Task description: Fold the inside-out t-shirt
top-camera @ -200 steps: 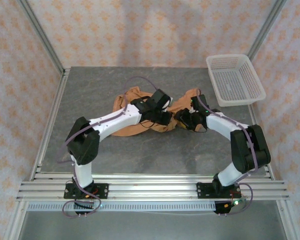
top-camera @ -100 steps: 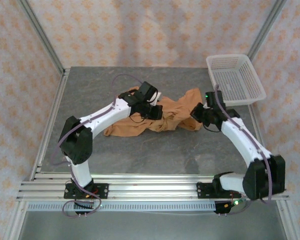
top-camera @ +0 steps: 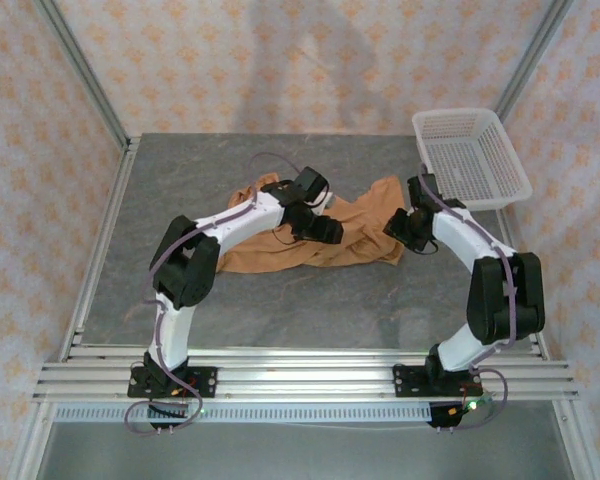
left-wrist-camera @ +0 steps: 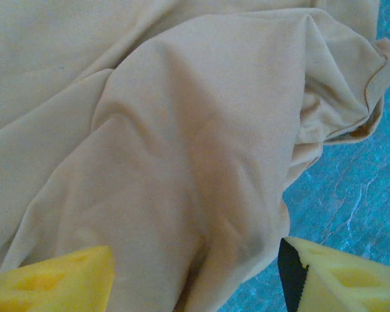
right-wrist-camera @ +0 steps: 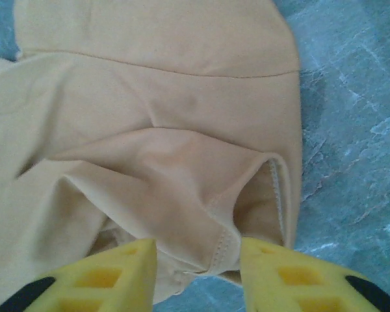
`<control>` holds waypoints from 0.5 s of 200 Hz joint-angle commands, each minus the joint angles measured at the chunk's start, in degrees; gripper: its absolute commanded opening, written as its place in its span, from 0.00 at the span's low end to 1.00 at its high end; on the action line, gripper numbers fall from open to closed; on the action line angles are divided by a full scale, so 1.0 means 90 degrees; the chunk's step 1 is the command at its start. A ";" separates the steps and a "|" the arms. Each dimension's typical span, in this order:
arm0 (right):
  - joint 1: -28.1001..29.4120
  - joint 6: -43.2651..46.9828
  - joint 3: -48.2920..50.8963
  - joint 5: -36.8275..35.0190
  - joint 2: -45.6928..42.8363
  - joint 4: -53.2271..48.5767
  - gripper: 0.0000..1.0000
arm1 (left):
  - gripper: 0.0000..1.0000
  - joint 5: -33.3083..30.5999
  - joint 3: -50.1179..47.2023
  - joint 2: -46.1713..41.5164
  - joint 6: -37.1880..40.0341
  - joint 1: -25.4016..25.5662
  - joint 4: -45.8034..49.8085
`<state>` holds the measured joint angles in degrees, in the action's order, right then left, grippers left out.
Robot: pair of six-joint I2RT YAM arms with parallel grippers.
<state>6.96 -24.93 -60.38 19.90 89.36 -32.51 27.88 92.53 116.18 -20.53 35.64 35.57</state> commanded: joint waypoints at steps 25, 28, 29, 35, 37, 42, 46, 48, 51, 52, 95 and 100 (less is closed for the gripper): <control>0.0263 -0.0109 0.0307 0.0120 -0.1023 -0.0253 0.43 | 0.69 -0.0473 -0.0574 -0.0698 0.0603 0.0396 0.0157; 0.0305 -0.0140 0.0354 0.0143 -0.1064 -0.0223 0.43 | 0.69 -0.0488 -0.0566 -0.0686 0.0625 0.0425 0.0167; 0.0312 -0.0150 0.0363 0.0157 -0.1073 -0.0209 0.42 | 0.69 -0.0494 -0.0560 -0.0679 0.0628 0.0430 0.0168; 0.0401 -0.0208 0.0441 0.0208 -0.1144 -0.0174 0.41 | 0.69 -0.0537 -0.0516 -0.0619 0.0667 0.0475 0.0195; 0.0433 -0.0228 0.0462 0.0225 -0.1165 -0.0164 0.41 | 0.69 -0.0553 -0.0491 -0.0598 0.0677 0.0489 0.0214; 0.0503 -0.0281 0.0517 0.0244 -0.1207 -0.0115 0.40 | 0.69 -0.0598 -0.0425 -0.0514 0.0698 0.0524 0.0257; 0.0558 -0.0326 0.0552 0.0265 -0.1233 -0.0082 0.39 | 0.69 -0.0618 -0.0372 -0.0455 0.0720 0.0540 0.0287; 0.0587 -0.0353 0.0577 0.0278 -0.1246 -0.0060 0.39 | 0.69 -0.0620 -0.0345 -0.0418 0.0727 0.0549 0.0298; 0.0623 -0.0389 0.0614 0.0295 -0.1269 -0.0023 0.38 | 0.69 -0.0626 -0.0306 -0.0365 0.0751 0.0563 0.0312; 0.0638 -0.0401 0.0624 0.0302 -0.1273 -0.0012 0.38 | 0.69 -0.0631 -0.0294 -0.0348 0.0754 0.0567 0.0313; 0.1229 -0.0846 0.0881 0.0435 -0.1169 0.0458 0.34 | 0.48 -0.0894 0.0355 0.0406 0.0858 0.0584 0.0608; 0.1290 -0.0876 0.0894 0.0435 -0.1127 0.0502 0.34 | 0.42 -0.0943 0.0435 0.0450 0.0864 0.0577 0.0671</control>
<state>16.27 -29.74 -53.36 23.29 78.32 -31.20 23.18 92.55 116.92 -14.70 41.36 37.28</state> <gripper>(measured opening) 0.341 0.532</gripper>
